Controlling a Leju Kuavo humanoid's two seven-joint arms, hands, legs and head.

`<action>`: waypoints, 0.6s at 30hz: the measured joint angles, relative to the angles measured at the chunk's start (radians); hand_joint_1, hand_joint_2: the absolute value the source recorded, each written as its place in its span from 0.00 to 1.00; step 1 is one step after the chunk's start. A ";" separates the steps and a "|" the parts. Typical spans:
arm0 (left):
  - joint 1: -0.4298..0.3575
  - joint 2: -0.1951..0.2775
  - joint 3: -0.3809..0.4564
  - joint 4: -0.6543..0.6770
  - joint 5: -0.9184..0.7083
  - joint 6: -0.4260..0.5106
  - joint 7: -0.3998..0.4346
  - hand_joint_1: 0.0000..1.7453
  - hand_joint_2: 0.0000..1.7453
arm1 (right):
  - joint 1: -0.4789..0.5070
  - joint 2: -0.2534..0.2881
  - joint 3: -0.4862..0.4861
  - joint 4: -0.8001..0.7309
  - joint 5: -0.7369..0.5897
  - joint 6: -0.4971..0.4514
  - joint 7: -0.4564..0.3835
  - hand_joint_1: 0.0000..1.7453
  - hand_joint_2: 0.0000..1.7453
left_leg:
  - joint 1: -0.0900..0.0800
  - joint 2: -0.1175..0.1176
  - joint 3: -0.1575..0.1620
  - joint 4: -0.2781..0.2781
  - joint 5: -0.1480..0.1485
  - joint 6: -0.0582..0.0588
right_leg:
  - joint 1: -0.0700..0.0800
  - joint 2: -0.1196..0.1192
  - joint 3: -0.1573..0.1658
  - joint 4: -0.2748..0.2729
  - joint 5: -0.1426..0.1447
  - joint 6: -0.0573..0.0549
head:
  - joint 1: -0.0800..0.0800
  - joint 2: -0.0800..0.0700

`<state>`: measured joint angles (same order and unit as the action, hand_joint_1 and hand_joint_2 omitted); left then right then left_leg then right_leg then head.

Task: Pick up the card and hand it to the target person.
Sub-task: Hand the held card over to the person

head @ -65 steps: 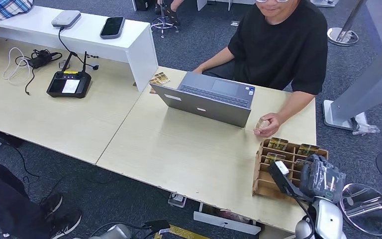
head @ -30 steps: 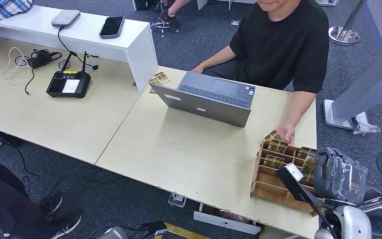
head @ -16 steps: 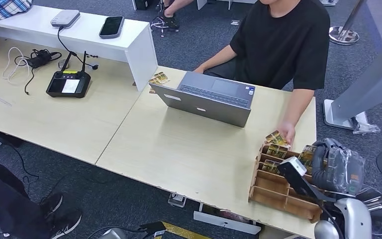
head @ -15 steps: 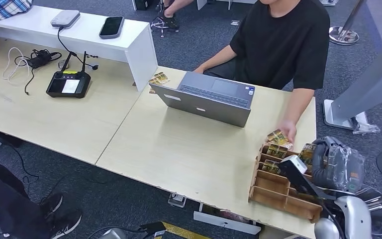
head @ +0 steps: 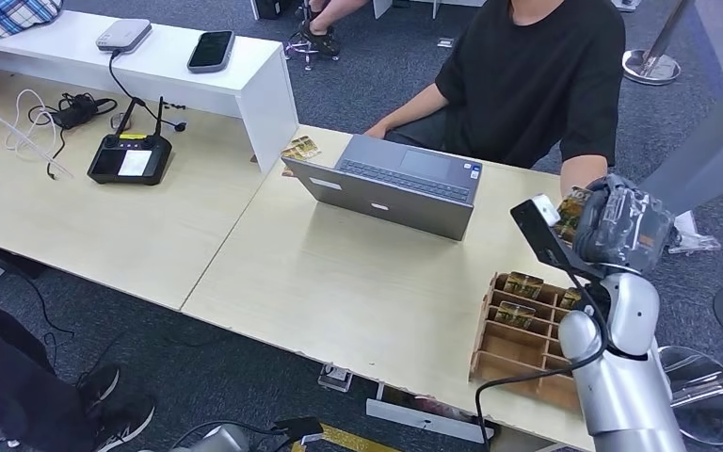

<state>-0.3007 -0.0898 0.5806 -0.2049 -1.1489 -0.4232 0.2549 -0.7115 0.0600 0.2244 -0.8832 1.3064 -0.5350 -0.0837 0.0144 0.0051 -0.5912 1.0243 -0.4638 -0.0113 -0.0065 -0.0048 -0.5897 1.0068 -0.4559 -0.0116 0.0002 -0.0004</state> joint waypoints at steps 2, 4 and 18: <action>-0.001 -0.001 0.000 0.000 0.001 -0.001 0.000 0.00 0.00 | -0.032 0.016 0.006 0.050 0.020 -0.010 0.019 0.91 1.00 | 0.000 0.000 0.000 0.000 0.000 0.000 | 0.000 0.000 0.000 0.000 0.000 0.000 | 0.000 0.000; -0.001 -0.001 0.000 0.000 0.002 -0.002 0.002 0.00 0.00 | -0.058 0.029 0.010 0.095 0.036 -0.023 0.038 0.77 1.00 | 0.000 0.000 0.000 0.000 0.000 0.000 | 0.000 0.000 0.000 0.000 0.000 0.000 | 0.000 0.000; -0.001 0.004 0.000 0.000 0.018 -0.013 0.015 0.00 0.00 | -0.116 0.060 0.018 0.292 0.064 -0.052 0.072 0.00 1.00 | 0.000 0.000 0.000 0.000 0.000 0.000 | 0.000 0.000 0.000 0.000 0.000 0.000 | 0.000 0.000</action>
<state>-0.3015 -0.0862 0.5806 -0.2049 -1.1306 -0.4360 0.2697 -0.8274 0.1200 0.2422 -0.5910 1.3703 -0.5875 -0.0120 0.0144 0.0049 -0.5914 1.0243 -0.4637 -0.0113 -0.0064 -0.0049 -0.5898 1.0070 -0.4561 -0.0119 0.0000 -0.0004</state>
